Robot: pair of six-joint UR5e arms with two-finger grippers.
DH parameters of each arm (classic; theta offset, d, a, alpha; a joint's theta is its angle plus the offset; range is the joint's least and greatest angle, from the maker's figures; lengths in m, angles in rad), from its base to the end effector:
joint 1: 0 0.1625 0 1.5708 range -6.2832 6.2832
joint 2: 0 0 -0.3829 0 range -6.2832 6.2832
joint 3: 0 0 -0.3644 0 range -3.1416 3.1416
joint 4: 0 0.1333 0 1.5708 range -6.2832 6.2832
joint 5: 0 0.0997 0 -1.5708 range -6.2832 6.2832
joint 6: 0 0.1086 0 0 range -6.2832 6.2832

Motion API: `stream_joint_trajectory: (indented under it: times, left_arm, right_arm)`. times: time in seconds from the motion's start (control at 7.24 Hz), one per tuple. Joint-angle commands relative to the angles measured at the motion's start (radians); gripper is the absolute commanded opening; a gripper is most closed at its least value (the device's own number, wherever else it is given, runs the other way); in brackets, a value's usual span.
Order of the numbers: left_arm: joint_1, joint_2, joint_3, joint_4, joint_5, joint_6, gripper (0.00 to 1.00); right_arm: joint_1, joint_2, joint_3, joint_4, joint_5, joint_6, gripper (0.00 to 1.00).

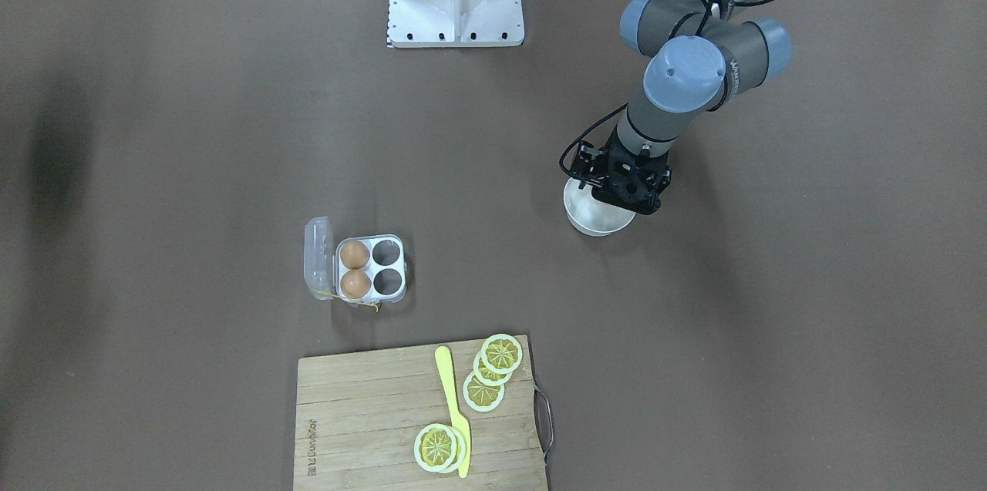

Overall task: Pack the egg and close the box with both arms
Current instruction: 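Lower the left gripper into the bowl and grasp the brown egg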

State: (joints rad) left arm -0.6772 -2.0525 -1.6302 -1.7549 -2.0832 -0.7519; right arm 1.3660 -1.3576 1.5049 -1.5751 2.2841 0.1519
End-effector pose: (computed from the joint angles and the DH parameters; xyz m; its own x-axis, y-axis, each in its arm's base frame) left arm 0.4386 -0.4554 0.3188 0.6121 0.3247 -0.7210 -0.2261 0.9456 0.2339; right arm -0.0513 -0.5530 0.5503 0.7436 -0.0956 0.6618 0.0898 0.9950 0.0429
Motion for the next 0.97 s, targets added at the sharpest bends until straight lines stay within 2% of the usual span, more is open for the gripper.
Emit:
stream_joint_trajectory:
  times: [0.0, 0.28, 0.55, 0.83]
  left_arm:
    - [0.001, 0.002, 0.010, 0.000, 0.000, 0.002, 0.84]
    - [0.004, -0.001, 0.024, 0.000, 0.000, 0.003, 0.81]
    - [0.004, -0.003, 0.024, 0.000, 0.000, 0.005, 0.74]
    - [0.007, 0.000, 0.024, 0.002, 0.002, 0.005, 0.74]
  right_arm:
    - [-0.001, 0.000, 0.000, 0.000, 0.000, 0.001, 1.00]
    - [-0.001, 0.002, 0.000, 0.001, 0.000, 0.002, 1.00]
    - [-0.001, 0.000, 0.000, 0.000, 0.000, 0.002, 1.00]
    - [-0.001, 0.000, 0.000, 0.001, 0.000, 0.002, 1.00]
